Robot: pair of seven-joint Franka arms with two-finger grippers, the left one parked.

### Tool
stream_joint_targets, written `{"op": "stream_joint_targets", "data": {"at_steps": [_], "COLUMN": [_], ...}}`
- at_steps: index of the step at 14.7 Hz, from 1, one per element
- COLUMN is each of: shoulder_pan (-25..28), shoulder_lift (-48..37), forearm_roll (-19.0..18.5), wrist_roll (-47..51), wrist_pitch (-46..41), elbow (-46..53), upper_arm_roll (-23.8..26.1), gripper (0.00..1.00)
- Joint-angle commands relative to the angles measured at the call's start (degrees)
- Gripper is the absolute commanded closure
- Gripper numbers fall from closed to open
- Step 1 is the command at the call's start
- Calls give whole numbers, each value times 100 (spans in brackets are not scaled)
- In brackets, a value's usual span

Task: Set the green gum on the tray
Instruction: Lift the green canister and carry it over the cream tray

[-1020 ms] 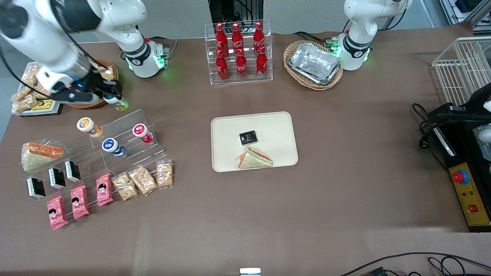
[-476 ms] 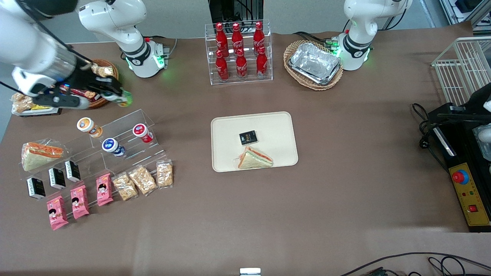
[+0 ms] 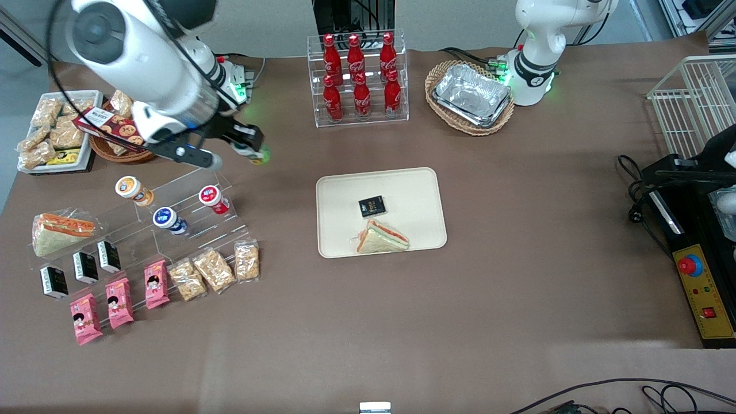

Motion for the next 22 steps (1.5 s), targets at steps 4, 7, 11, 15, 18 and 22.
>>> {"op": "stream_joint_targets", "data": {"at_steps": [4,7,11,15,18,22], "shoulder_pan": [782,1117,1522,1688,1750,1838], "shoulder_lift": [305,815,1421,1721,1853,2037], "forearm_roll": [233,225,224,207,207,163], "wrist_roll": [1293,1961,2508,2508,2508,2508], "wrist_pitch": [2713,3392,4315,5052,5406,5731], "elbow": [-1801,-1900,-1900,-2197,-2392,-2576], "upper_arm_roll": [-79,-79,-80,-88,-88,-88], "gripper": [49,49,49,49,49,48]}}
